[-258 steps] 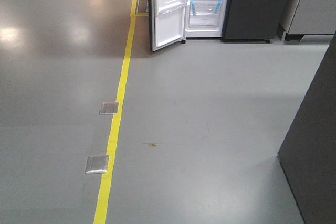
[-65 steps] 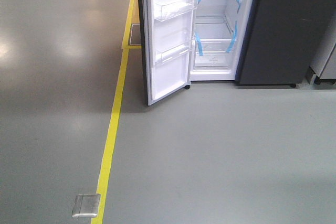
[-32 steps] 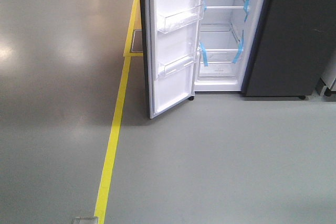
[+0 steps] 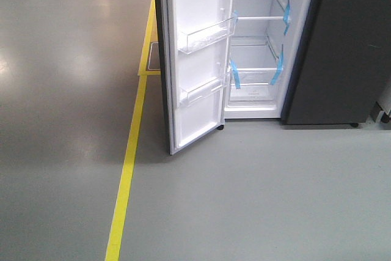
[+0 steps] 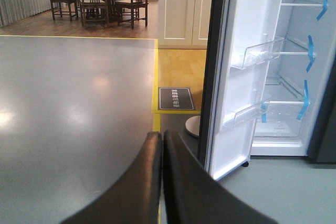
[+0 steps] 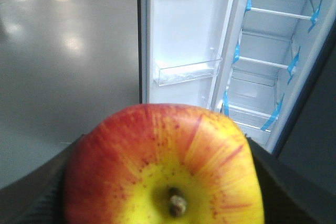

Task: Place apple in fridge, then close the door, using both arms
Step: 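Drive up close to the open fridge door bins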

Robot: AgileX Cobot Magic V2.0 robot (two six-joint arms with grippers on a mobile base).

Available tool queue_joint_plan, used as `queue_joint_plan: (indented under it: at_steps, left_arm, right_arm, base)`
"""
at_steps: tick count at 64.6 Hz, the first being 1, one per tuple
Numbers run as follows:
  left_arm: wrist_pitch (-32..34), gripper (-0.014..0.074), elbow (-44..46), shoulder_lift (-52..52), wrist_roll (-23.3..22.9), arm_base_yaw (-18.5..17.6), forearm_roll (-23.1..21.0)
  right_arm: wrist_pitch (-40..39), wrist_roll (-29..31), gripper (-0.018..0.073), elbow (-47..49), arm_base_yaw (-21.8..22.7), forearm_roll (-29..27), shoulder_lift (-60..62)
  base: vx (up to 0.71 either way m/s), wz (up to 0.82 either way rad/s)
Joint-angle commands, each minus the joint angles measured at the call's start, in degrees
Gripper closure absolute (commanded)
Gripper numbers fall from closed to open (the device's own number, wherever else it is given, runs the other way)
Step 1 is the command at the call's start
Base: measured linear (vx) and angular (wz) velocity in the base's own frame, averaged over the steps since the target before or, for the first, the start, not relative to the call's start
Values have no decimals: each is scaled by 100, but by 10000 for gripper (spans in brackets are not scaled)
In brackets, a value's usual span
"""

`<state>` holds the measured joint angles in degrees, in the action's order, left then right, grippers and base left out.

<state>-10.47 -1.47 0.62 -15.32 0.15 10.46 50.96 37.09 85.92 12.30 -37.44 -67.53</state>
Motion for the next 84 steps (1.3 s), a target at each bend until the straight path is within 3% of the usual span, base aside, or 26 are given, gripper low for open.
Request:
queue_joint_plan:
  at_steps: [1, 84]
  left_arm:
    - [405, 603, -162, 92, -43, -15, -7]
    - [405, 603, -162, 92, -43, -15, -7]
  right_arm:
    - [-382, 50, 571, 173, 16, -230, 114]
    - [-382, 50, 571, 173, 16, -230, 114]
  base:
    - [22, -3]
    - [18, 0]
